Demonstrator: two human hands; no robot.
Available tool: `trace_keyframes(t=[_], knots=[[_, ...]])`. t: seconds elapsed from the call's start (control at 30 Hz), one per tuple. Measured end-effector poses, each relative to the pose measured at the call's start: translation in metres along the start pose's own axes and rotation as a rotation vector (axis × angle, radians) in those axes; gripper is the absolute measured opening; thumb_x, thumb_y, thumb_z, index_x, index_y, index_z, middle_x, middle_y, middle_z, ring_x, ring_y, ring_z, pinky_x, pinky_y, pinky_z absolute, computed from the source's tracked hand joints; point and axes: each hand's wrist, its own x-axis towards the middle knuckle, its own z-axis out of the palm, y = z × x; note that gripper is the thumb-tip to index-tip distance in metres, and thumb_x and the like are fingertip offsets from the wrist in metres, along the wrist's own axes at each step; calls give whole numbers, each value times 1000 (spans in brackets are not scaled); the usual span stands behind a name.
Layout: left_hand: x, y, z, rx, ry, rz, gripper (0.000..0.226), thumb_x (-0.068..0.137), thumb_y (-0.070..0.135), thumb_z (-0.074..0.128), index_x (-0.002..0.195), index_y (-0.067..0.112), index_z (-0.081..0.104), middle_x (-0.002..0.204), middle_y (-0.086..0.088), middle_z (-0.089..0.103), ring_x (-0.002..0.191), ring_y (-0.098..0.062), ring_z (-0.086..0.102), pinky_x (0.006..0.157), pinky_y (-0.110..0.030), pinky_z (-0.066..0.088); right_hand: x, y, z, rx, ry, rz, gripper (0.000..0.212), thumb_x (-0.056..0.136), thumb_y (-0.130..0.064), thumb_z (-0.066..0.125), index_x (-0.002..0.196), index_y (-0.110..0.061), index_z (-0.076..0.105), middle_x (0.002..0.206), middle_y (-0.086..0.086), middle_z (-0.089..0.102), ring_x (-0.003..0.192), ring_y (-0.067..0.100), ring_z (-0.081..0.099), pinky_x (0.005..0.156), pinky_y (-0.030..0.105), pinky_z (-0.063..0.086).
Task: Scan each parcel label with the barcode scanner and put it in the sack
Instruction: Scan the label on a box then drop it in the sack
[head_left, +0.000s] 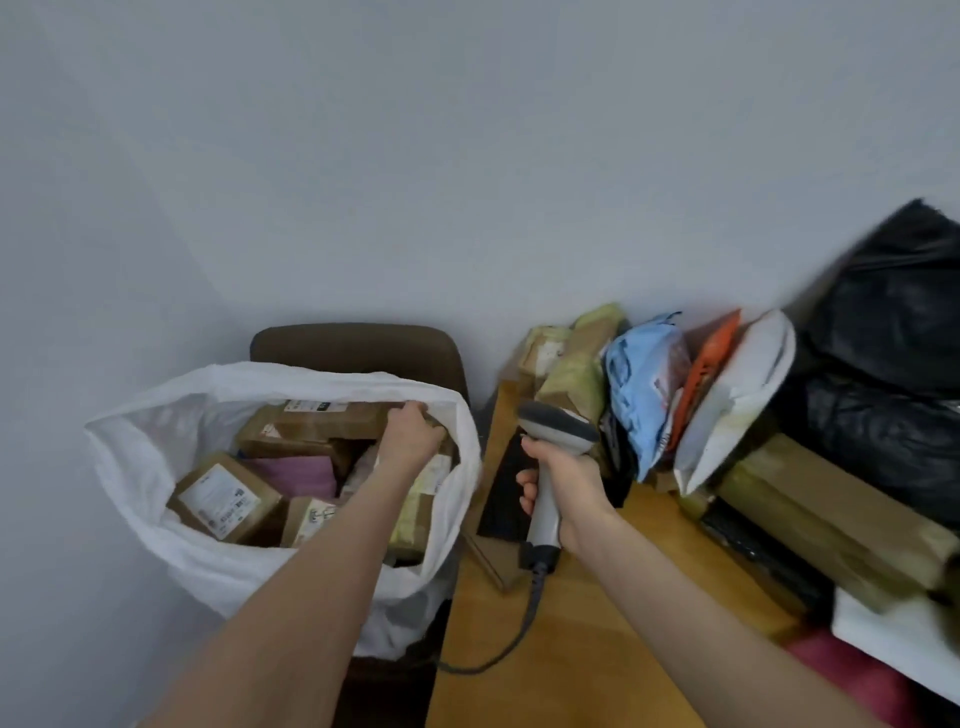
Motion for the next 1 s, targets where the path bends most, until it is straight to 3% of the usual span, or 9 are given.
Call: trace_keyframes(t=[0.13,0.4,0.53,0.67,0.77,0.83,0.87,0.93,1.0], knots=[[-66,68,44,25,-26,72,53,86,20,65,135,8,48,132,-15,51,117,-29,53,96,-37,47,-34,-8,-89,38,-6,11,15,88,-18,68,92,-5,61,54,7,57,46,15,50,47,27,44],[-152,184,127,98,-100,287,51,85,21,65,132,10,51,129,-11,53,110,-24,56,81,-27,43,-74,-46,-227,50,147,-82,14,90,-16,66,82,-5,59,56,8,55,45,15,47,45,24,41],[-167,220,160,108,-162,352,61,85,29,69,138,11,44,138,-10,48,122,-24,50,95,-34,44,-73,-62,-273,58,259,-132,15,88,-17,68,83,-6,60,59,9,57,46,16,47,46,27,42],[-168,244,184,104,-28,483,53,86,29,68,133,15,47,127,-5,50,117,-23,51,93,-38,47,-59,-81,-305,118,356,-146,16,89,-17,66,81,-6,58,60,10,57,47,16,48,47,28,42],[-168,266,206,98,-18,641,26,89,24,63,113,18,56,104,2,59,101,-18,56,87,-36,47,-46,-92,-330,132,445,-145,16,89,-16,67,81,-4,59,62,10,59,48,16,49,47,28,42],[-168,277,227,104,-187,574,14,91,27,60,99,16,63,93,1,64,90,-17,59,80,-33,49,-39,-96,-347,113,484,-144,16,89,-15,67,79,-4,59,63,11,59,48,17,49,48,27,43],[-167,279,240,104,-295,489,19,93,31,60,98,13,64,98,-5,68,88,-18,60,77,-33,51,-35,-97,-355,100,502,-145,16,89,-14,66,78,-4,59,63,11,60,48,17,49,49,27,43],[-170,276,264,-43,-549,194,41,93,40,59,119,8,59,119,-14,63,97,-23,63,70,-32,56,-24,-99,-370,53,534,-149,15,88,-11,66,77,-3,59,64,12,61,51,19,52,54,30,46],[-179,269,282,-257,-723,-99,66,90,45,62,140,7,41,134,-16,53,112,-28,59,77,-33,56,-8,-98,-385,-16,587,-147,13,85,-12,68,84,-1,61,68,12,61,60,23,57,63,36,49]])
